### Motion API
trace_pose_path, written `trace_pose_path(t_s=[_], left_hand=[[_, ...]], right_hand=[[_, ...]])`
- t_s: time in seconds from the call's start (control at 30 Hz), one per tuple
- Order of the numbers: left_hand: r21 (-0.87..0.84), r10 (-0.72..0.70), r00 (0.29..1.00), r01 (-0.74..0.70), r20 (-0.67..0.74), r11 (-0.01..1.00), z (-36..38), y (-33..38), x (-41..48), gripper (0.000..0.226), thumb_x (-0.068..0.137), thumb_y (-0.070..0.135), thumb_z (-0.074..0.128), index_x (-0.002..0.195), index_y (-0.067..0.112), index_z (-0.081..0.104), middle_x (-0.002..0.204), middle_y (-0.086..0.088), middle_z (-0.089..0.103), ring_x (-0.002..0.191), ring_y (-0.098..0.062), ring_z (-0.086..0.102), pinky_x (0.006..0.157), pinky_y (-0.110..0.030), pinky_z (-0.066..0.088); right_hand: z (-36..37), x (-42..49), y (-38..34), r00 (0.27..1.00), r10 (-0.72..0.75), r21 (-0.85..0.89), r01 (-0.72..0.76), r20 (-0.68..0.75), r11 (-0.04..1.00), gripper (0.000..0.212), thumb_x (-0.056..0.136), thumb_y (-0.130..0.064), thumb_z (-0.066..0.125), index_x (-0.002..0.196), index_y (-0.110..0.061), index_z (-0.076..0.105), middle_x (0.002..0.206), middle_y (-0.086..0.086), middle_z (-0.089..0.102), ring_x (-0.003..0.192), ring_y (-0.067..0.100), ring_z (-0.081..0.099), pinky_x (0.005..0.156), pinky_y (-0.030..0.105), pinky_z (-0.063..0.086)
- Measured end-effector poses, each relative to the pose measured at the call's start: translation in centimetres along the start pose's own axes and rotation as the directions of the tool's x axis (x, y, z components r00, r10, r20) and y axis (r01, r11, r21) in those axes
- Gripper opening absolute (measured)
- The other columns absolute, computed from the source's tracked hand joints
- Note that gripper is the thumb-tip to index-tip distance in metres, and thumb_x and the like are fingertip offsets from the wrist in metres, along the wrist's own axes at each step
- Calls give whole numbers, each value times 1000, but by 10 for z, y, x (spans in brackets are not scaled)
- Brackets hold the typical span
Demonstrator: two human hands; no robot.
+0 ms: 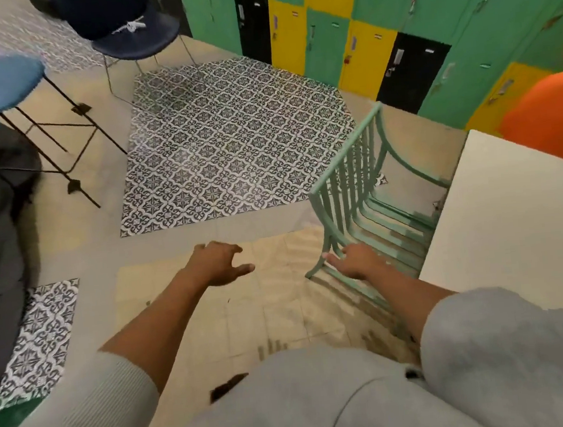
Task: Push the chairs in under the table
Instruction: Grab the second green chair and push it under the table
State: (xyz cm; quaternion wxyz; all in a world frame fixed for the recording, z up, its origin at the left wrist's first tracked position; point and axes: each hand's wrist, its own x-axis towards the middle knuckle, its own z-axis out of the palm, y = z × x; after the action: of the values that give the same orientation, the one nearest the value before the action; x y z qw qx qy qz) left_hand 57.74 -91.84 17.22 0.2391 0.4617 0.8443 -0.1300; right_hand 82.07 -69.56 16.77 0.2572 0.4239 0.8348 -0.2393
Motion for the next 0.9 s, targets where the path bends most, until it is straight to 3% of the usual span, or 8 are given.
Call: trace_pose_path(t_s=[0.07,0.2,0.37,0.53,0.67,0.77,0.9], left_hand=[[-22,-22,999,22,-30,1000,-15,-19,26,78,97,79,43,157,29,49,153,3,61,146,-24,50,117,-48,36],[-62,-32,999,33,3,998,-28,-50,78,73,101,73,45,158,29,48,154,2,60,147,-25,50,117,-48,36],[-37,14,998,-11,69,999,-47,-100,162,72,102,71,45,160,29,45,154,-1,60,146,-27,50,117,-50,36],[94,166,975,-182,149,979,-125,-144,269,79,101,73,46,164,25,39,154,-4,58,147,-31,48,121,-56,33],[300,417,903,-429,106,852,-219,-120,357,78,100,73,48,161,25,42,151,-8,61,143,-32,52,122,-54,35],[401,608,786,-595,109,697,-269,-69,396,79,99,73,50,160,25,42,153,-7,60,143,-31,52,123,-57,34],[509,771,612,-727,177,460,-314,6,449,82,98,72,52,165,28,34,163,-5,50,150,-30,46,125,-59,32]], right_hand=[[-33,30,-14,995,72,102,-65,-65,993,84,100,-76,38,131,-4,67,129,21,68,121,38,66,96,42,54],[-72,92,-32,985,164,109,-158,-45,981,108,96,-85,22,153,3,48,159,27,46,142,42,51,116,50,44],[-89,157,-69,936,346,261,-321,-57,910,126,83,-98,13,159,-1,40,161,25,43,147,44,43,121,57,34],[-110,208,-121,840,540,455,-461,-54,762,116,80,-100,26,148,-9,52,144,21,58,132,42,56,111,53,41],[-141,234,-145,787,616,582,-480,-46,656,110,80,-98,35,144,-11,53,137,19,63,125,42,61,107,52,49],[-152,239,-144,749,661,617,-501,-42,607,115,78,-100,35,154,-13,43,142,19,61,131,44,58,109,55,46],[-172,262,-132,700,714,685,-524,7,506,134,63,-106,25,153,-8,44,143,21,59,130,43,59,110,56,47]])
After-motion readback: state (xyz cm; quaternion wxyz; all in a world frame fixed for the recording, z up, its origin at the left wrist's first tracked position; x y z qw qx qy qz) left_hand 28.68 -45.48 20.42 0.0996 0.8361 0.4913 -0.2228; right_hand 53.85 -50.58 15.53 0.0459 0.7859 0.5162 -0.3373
